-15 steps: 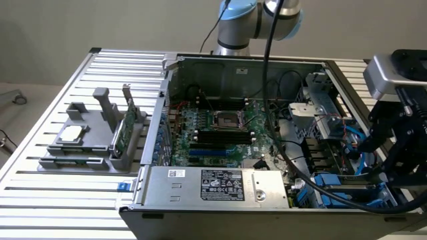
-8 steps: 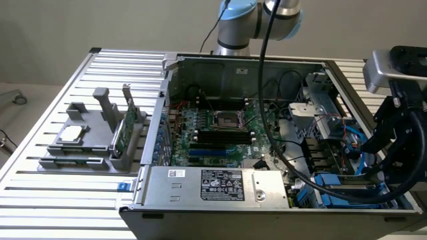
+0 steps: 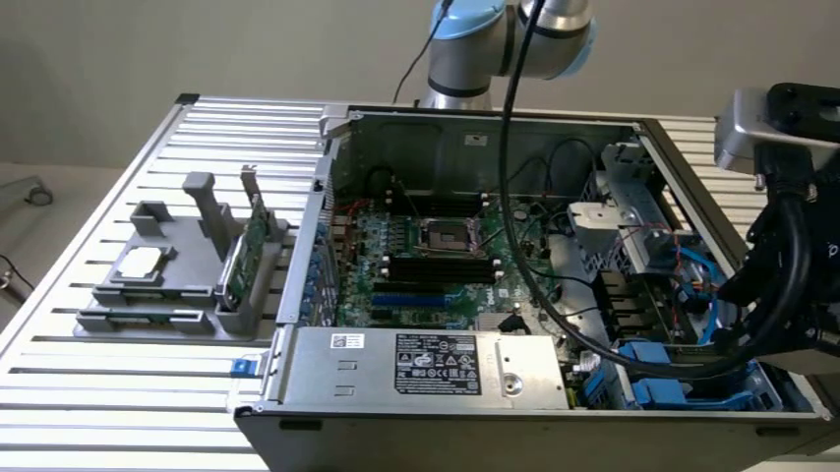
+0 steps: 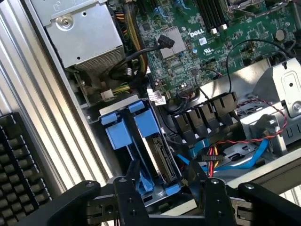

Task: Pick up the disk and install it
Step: 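Insert the disk into the insertion slot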

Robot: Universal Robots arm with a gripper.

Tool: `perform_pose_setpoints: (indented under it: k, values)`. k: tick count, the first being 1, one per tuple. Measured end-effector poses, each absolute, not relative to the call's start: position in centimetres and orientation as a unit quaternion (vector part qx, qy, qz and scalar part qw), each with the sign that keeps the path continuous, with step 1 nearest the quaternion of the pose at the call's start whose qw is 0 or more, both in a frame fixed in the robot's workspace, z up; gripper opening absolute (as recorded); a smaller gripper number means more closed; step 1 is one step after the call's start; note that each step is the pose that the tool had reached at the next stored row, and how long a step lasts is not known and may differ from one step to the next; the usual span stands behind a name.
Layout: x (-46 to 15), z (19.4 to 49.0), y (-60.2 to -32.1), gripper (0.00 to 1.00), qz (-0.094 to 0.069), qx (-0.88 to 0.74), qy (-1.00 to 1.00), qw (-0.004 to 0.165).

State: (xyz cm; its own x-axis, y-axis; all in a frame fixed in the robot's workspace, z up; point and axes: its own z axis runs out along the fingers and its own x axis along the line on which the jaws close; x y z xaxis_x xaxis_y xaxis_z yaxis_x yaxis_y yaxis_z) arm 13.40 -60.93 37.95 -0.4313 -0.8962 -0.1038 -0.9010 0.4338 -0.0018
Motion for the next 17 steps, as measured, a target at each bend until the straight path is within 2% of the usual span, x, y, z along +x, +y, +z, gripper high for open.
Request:
perform_pose_setpoints:
  k: [17]
  values:
    - [13.40,37.95,-60.93,0.54,0.020,-0.398,0.916,0.048]
